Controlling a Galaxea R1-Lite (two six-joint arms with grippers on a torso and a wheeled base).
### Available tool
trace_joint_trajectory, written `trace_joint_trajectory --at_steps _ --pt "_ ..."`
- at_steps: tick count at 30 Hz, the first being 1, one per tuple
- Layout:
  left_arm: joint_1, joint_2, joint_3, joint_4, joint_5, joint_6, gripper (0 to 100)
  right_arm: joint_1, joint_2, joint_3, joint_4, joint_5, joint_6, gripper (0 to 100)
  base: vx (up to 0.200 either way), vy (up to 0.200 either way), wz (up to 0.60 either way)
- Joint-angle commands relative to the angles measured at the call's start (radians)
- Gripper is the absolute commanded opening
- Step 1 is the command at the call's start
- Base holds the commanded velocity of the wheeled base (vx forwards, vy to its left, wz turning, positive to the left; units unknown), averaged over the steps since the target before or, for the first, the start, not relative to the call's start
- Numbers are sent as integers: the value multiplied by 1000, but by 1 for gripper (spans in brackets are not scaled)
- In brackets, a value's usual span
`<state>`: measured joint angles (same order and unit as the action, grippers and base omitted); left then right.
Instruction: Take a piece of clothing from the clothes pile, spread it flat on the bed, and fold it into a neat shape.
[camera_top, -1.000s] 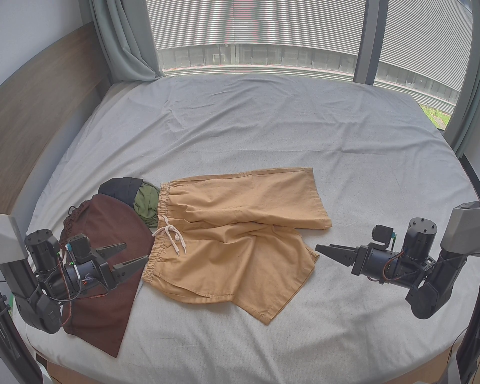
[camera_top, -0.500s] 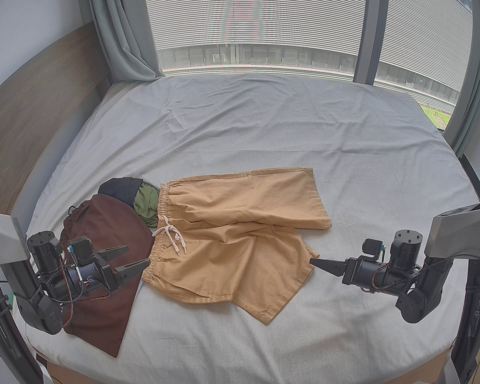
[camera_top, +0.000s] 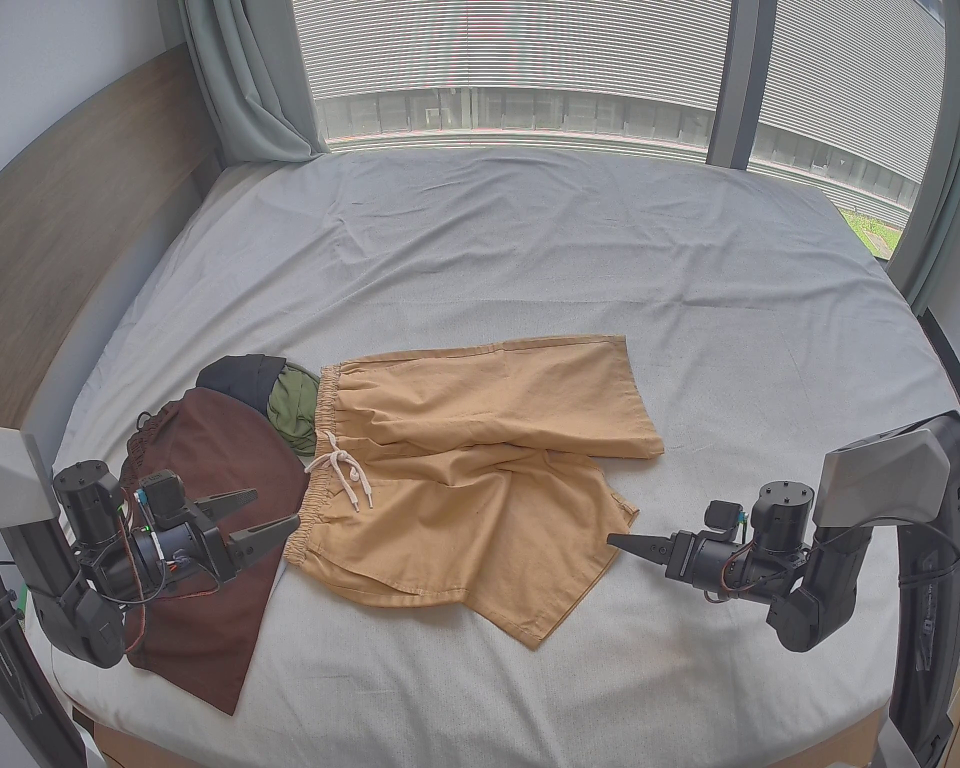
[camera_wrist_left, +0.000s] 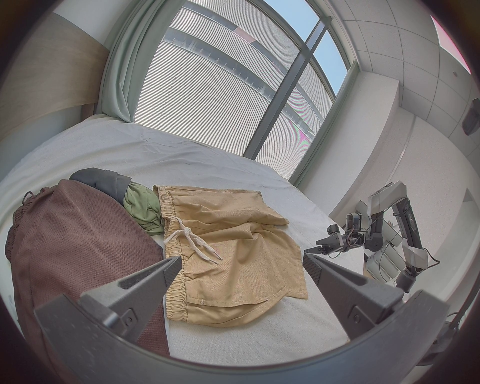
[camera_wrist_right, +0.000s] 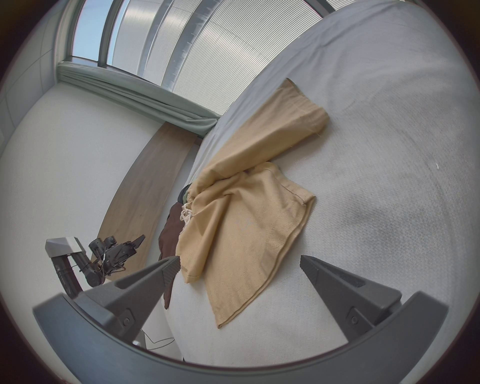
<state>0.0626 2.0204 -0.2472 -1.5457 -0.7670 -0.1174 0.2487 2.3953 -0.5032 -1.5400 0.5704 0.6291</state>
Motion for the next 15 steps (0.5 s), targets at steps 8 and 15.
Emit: trace_joint_trajectory --at_steps 8,15 --pt "0 0 -3 -1 -2 -2 100 37 67 -72 -2 -32 103 100 0 0 0" --pt "3 -2 -9 -1 -2 -4 100 50 91 -152 -3 -93 135 100 0 0 0"
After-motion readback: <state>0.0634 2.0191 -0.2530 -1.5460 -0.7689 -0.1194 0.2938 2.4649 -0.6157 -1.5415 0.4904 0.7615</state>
